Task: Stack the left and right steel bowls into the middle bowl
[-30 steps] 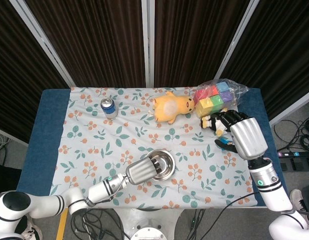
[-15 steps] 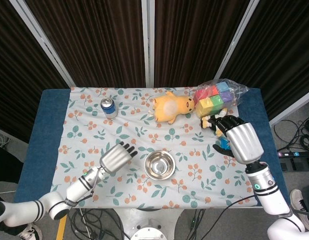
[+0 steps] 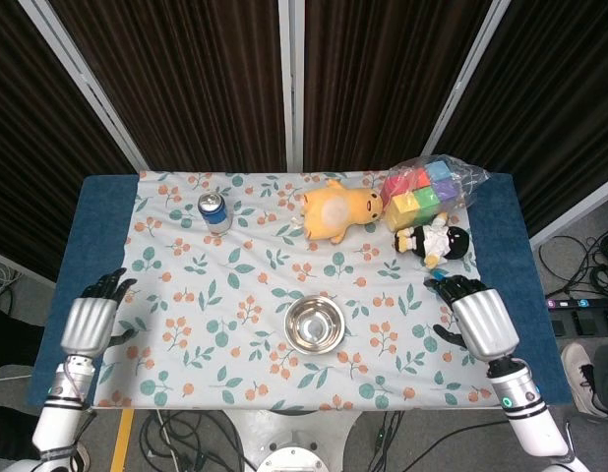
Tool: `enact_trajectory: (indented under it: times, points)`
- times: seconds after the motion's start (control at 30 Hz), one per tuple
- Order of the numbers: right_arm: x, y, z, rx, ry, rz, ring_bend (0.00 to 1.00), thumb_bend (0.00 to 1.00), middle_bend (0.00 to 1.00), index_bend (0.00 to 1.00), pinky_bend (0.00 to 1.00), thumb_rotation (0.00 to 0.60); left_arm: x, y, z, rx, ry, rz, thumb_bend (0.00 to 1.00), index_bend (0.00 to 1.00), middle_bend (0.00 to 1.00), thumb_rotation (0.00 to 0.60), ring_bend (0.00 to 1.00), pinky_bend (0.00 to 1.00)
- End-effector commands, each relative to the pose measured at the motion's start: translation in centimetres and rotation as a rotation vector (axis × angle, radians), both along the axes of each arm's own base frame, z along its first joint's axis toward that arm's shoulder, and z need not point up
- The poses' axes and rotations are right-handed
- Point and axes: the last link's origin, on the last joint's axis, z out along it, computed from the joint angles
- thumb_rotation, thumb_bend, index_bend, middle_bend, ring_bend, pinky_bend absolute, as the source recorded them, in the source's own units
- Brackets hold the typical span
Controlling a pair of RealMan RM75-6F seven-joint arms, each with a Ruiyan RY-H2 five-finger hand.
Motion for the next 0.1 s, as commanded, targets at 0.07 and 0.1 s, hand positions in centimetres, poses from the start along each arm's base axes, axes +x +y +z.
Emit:
enact_trajectory:
  times: [0.07, 0.1]
  points:
    - [-1.9, 1.67, -0.95, 0.0, 0.022, -0.025, 0.33, 0.0, 0.4, 0.31, 0.5, 0.6, -0.51, -1.42, 0.44, -0.011, -0.015, 0.027, 0.12, 0.25, 0.2, 0.6, 0.17, 0.31]
    - [-2.17, 1.87, -1.06, 0.001, 0.025, -0.03, 0.33, 0.0, 0.4, 0.31, 0.5, 0.6, -0.52, -1.59, 0.54, -0.012, -0.02, 0.03, 0.12, 0.25, 0.2, 0.6, 0.17, 0.31]
